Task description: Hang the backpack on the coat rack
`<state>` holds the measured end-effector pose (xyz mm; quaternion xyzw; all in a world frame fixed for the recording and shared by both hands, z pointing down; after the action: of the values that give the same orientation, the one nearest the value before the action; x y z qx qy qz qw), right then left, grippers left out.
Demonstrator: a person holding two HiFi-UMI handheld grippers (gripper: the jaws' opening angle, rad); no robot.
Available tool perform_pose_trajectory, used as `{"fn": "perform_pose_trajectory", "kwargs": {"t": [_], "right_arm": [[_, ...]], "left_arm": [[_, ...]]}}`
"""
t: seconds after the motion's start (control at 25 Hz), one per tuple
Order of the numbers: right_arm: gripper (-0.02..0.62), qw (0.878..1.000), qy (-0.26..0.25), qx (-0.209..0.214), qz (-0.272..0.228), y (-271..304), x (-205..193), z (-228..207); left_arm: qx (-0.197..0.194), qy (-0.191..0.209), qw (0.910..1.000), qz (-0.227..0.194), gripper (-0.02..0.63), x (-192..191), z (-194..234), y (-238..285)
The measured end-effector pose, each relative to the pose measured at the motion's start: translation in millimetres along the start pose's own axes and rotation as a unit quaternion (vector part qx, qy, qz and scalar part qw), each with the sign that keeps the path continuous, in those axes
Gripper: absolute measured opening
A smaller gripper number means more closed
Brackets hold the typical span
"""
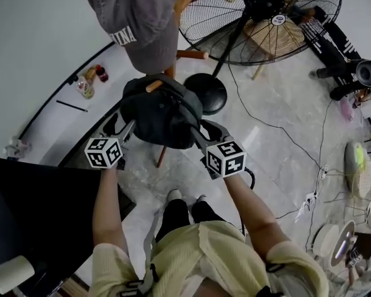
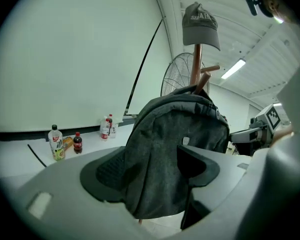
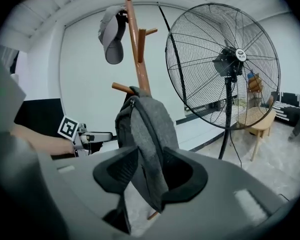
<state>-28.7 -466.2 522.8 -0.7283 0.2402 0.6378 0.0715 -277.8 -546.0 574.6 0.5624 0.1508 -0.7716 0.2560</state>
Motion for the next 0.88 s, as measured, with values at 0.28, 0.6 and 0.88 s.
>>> {"fn": "perform_pose_trajectory", "kwargs": {"t": [0.28, 0.6, 0.88], "right_arm": [[0.133, 1.0, 0.016, 0.007, -0.025, -20.8, 14.3, -6.2], [0.118, 0.998, 0.027, 0.028, -0.04, -57.5, 24.4, -9.8], [0.1, 0.997, 0.043, 0.046, -0.048, -85.7, 27.8, -10.5]], "left_arm": [[0.023, -0.062, 0.9968, -0.045, 0.284, 23.3, -26.7, -29.6], [0.018, -0.078, 0.994, -0.075, 0.22, 43.5, -96.4, -62.4], [0.029, -0.126, 0.9858, -0.108, 0.105, 56.9, -145.7, -89.8]]}}
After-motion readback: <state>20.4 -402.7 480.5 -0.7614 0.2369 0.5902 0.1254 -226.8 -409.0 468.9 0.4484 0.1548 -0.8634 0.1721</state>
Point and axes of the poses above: the fingertips, and each gripper's own axes: y forward along the fingers, z to its left, x out of its top, the point moved 2 cm from there along -y, backward along the fingers, and after that the axes turned 15 degrees about -z, right-handed, at the moved point
